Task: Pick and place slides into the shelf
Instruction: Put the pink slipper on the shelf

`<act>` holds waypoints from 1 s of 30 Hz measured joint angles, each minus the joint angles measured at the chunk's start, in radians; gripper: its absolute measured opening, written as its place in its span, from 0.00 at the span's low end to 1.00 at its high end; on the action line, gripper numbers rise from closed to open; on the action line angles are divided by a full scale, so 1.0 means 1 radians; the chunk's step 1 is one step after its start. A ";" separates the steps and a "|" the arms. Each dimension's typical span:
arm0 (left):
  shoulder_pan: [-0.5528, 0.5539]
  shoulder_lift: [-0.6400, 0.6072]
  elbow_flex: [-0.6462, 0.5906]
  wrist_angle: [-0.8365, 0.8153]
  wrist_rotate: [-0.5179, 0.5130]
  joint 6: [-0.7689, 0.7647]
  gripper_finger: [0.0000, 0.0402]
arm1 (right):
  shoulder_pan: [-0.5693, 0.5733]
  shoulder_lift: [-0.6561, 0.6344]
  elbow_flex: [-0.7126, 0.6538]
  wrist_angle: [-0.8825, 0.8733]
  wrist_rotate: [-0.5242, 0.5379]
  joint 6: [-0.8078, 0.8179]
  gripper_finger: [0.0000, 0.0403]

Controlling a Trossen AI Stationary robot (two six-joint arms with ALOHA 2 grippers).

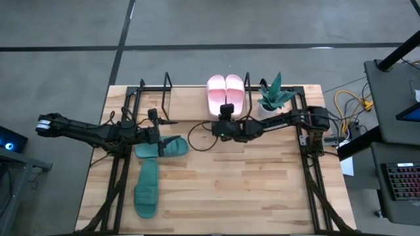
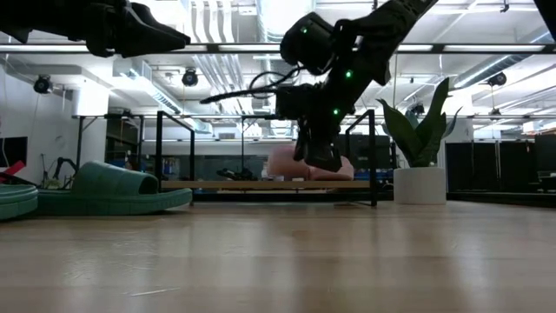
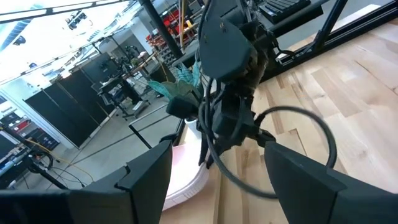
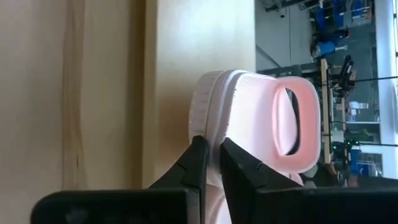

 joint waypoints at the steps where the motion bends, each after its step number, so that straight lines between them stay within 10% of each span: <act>1: 0.000 0.000 0.000 0.000 0.000 0.000 0.60 | -0.001 0.009 0.001 0.002 -0.001 -0.003 0.07; 30: 0.000 -0.003 -0.029 0.002 -0.002 0.000 0.60 | -0.035 0.090 0.123 -0.205 -0.014 0.065 0.07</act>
